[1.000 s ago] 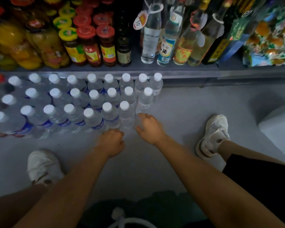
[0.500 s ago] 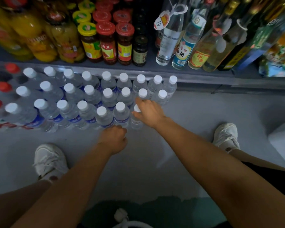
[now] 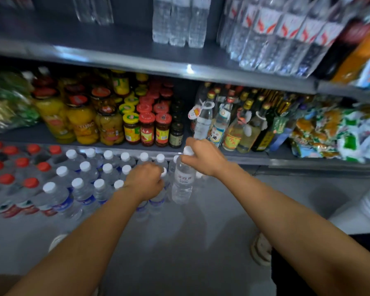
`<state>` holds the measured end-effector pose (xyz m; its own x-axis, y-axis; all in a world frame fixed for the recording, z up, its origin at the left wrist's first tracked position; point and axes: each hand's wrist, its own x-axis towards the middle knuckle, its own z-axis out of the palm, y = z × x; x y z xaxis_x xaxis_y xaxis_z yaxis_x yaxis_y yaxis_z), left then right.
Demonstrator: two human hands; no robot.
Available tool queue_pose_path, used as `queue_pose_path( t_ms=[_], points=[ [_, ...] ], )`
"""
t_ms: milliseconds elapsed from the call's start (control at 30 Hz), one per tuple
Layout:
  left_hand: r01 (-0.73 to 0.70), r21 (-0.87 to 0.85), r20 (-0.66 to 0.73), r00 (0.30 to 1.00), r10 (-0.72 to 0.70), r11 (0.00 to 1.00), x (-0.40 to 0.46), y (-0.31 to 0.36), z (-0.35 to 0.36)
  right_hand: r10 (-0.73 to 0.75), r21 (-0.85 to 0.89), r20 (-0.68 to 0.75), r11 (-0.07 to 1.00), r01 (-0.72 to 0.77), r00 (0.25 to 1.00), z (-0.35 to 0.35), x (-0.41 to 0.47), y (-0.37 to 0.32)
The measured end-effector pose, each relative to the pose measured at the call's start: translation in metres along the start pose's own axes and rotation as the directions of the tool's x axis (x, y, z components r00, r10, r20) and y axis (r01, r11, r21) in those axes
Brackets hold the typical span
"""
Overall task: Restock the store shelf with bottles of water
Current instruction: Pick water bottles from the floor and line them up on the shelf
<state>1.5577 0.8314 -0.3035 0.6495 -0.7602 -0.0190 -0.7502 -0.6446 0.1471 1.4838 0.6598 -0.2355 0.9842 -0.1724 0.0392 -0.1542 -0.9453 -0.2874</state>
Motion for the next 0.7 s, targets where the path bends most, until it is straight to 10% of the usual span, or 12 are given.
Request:
queue_pose_path(
  t_ms=[233,700],
  points=[
    [-0.027,0.090,-0.315,0.948,0.054,0.996,0.032,0.007,-0.129,-0.066,-0.032,-0.286,0.998,0.060,0.956,-0.121,0.024,-0.025],
    [-0.004,0.188,-0.492,0.865,0.098,0.982,0.173,-0.010,-0.279,-0.152,-0.184,-0.615,0.982,0.047,0.774,-0.298,0.164,-0.012]
  ],
)
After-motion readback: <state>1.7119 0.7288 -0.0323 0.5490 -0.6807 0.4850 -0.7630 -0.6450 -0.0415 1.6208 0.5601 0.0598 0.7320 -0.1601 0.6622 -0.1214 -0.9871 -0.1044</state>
